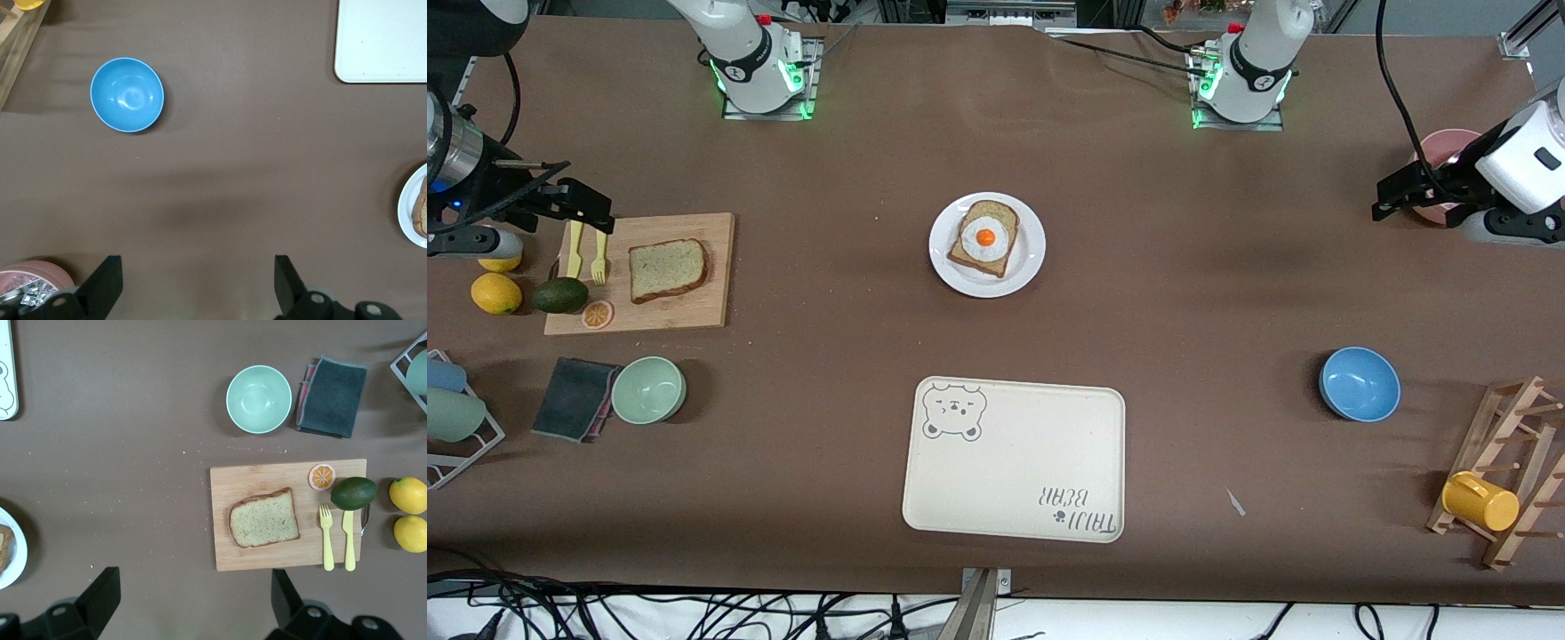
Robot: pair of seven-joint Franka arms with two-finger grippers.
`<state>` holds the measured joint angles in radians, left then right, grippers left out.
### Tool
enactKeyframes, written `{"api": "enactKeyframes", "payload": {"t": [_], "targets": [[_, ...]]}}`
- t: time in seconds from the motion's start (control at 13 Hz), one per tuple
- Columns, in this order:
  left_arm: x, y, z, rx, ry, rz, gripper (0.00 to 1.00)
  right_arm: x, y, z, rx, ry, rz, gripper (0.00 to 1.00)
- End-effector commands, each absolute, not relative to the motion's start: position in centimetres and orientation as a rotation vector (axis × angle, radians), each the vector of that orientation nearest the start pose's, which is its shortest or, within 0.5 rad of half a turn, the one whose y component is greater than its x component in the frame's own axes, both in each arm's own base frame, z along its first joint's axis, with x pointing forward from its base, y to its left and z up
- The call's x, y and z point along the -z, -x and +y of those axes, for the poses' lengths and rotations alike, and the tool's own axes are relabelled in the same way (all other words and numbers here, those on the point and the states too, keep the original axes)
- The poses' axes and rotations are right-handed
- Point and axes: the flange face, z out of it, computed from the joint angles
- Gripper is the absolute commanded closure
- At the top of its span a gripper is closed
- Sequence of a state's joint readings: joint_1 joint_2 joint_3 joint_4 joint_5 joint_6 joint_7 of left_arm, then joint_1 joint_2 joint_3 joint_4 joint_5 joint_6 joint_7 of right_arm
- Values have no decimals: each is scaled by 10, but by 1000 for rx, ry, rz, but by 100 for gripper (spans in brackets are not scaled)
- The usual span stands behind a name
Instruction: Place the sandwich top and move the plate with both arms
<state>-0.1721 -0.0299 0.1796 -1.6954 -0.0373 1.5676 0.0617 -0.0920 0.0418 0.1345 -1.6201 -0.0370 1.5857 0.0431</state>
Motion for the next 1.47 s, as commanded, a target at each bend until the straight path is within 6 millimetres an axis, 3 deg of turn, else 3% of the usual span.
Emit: {"api": "enactKeyframes", "payload": {"t": [0.0,1.39], "targets": [[-590,-541,0,-155,3157,87,0,-581,-563,18,-114,3161,20,0],[-591,-540,-14,-155,3137,140,0,-580,-562,19,-117,3161,17,0]]}}
